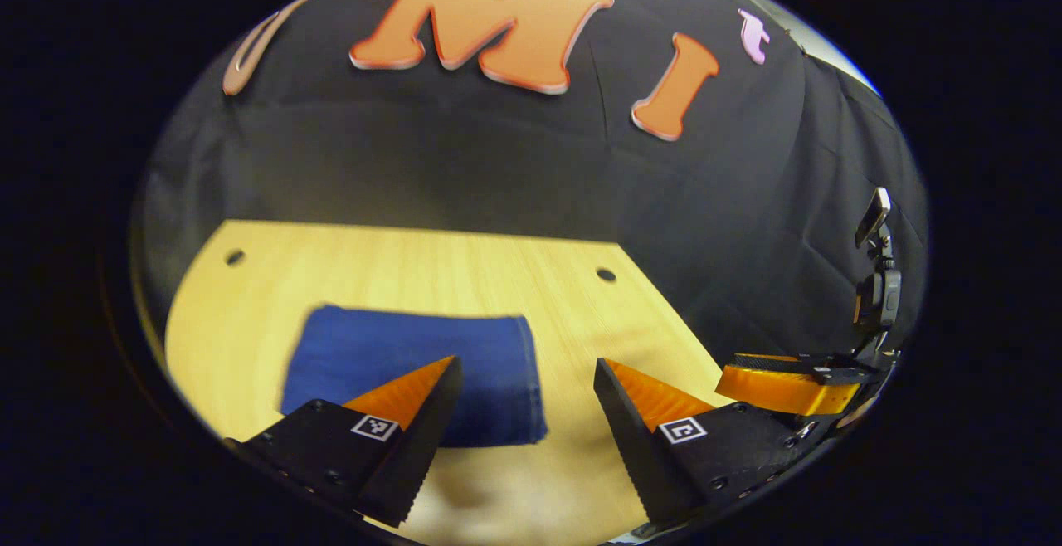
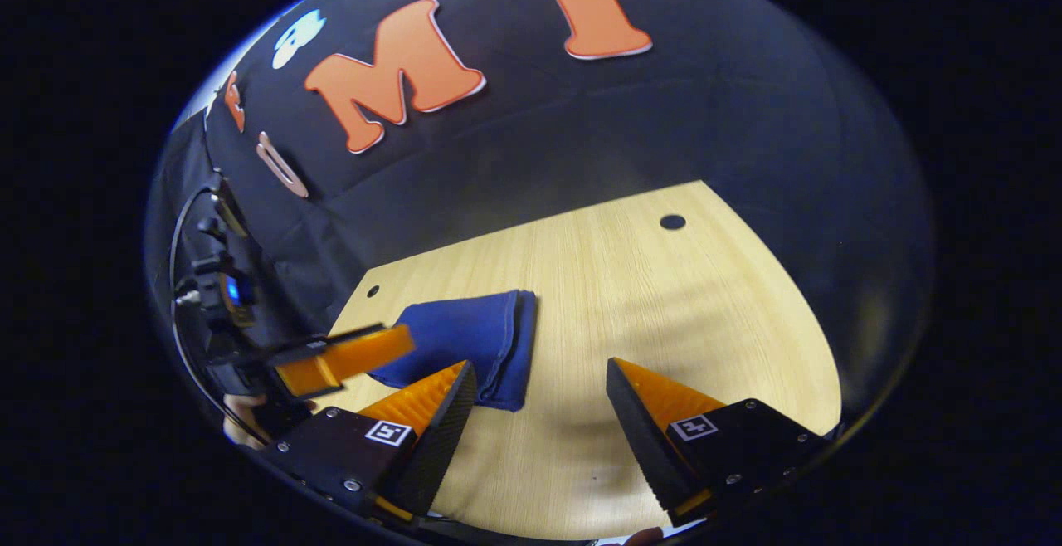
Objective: Grasp the waist and the cuffs of the jeans and fold them to make the two legs overlap; first hold the waist and fold one-third of the jeans toward the cuffs, then hold the cuffs and fold the remaining one-third in the same direction to finish folding.
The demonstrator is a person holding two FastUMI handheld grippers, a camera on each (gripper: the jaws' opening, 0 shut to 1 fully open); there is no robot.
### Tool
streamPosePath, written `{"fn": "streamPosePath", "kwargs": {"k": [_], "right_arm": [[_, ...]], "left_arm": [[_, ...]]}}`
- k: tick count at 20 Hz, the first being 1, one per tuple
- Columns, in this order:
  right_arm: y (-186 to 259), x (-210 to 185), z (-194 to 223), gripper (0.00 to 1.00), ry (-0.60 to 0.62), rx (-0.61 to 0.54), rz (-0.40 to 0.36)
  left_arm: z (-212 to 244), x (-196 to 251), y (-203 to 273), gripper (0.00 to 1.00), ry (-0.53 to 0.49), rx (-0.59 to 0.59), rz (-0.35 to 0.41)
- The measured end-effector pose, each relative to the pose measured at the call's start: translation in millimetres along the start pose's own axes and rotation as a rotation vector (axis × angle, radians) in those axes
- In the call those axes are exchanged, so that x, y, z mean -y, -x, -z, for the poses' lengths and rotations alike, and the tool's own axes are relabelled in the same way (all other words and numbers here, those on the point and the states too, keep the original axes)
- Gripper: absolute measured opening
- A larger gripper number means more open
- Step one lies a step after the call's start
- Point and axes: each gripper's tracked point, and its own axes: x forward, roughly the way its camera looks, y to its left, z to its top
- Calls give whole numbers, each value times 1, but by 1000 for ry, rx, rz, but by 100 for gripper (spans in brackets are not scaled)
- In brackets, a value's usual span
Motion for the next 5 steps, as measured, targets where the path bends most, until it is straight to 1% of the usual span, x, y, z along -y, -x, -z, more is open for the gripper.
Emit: {"fn": "streamPosePath", "kwargs": {"k": [2, 5], "right_arm": [[12, -26, -16, 98, 4, 70, -20], [22, -52, -44, 98, 52, 195, 33]], "left_arm": [[-27, -25, 34, 98, -21, 106, -45], [-49, -64, 73, 98, -26, 220, -116]]}}
